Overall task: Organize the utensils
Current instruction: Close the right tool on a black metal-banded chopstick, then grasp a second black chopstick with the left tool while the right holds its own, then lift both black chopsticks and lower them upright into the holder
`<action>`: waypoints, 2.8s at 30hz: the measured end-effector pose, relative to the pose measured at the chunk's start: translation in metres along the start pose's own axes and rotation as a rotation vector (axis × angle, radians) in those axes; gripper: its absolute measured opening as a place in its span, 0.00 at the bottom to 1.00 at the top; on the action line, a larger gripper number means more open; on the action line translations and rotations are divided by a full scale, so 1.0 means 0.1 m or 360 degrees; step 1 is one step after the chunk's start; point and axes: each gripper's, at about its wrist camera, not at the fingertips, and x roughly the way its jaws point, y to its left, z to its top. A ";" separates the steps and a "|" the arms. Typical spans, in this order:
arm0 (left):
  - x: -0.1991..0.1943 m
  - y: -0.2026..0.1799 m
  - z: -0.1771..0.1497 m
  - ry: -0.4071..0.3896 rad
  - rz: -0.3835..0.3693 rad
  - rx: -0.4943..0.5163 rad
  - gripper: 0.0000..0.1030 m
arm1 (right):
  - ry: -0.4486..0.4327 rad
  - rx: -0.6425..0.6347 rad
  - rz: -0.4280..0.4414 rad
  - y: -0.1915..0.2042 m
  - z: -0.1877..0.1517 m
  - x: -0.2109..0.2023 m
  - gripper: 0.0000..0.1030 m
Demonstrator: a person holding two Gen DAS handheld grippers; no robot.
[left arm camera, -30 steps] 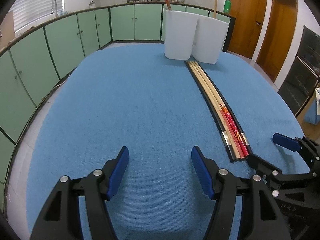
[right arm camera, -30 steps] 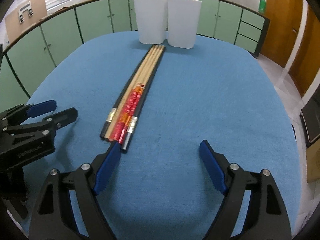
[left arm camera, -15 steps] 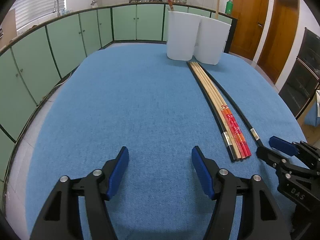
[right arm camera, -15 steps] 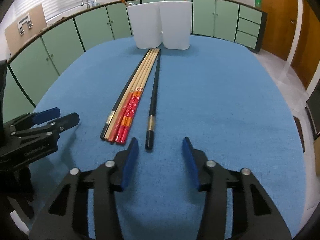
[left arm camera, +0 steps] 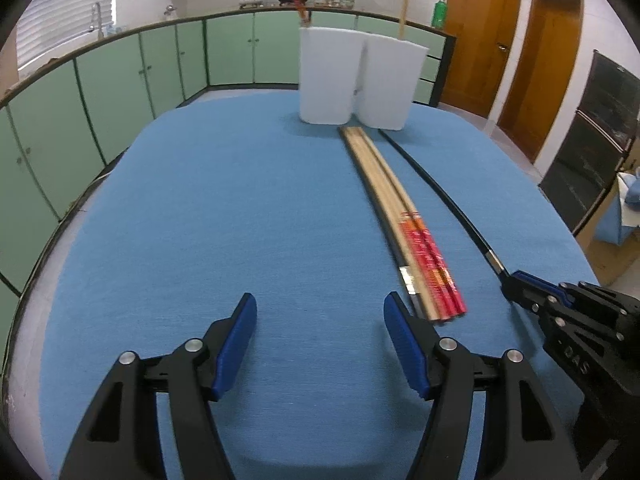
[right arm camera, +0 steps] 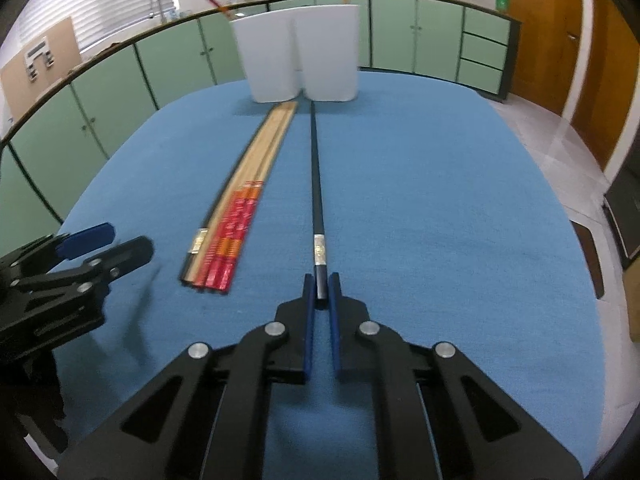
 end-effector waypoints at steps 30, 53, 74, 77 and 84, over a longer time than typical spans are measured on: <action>0.15 -0.10 0.01 0.0050 0.0036 0.0053 0.66 | 0.0003 0.0048 0.0033 -0.11 -0.01 0.01 0.08; 0.00 -0.20 -0.01 -0.0028 -0.0015 0.0085 0.06 | -0.0047 0.0035 0.0057 -0.12 -0.03 -0.08 0.06; -1.04 -0.12 0.61 -0.0492 -0.0034 0.0085 0.06 | -0.0428 -0.0049 0.0094 -0.16 0.61 -1.00 0.06; -1.14 -0.11 0.79 -0.0557 -0.0054 0.0100 0.06 | -0.0481 -0.0066 0.0129 -0.16 0.80 -1.13 0.06; -1.22 -0.17 1.20 -0.0605 -0.0116 0.0165 0.06 | -0.0520 -0.0121 0.0222 -0.15 1.32 -1.32 0.06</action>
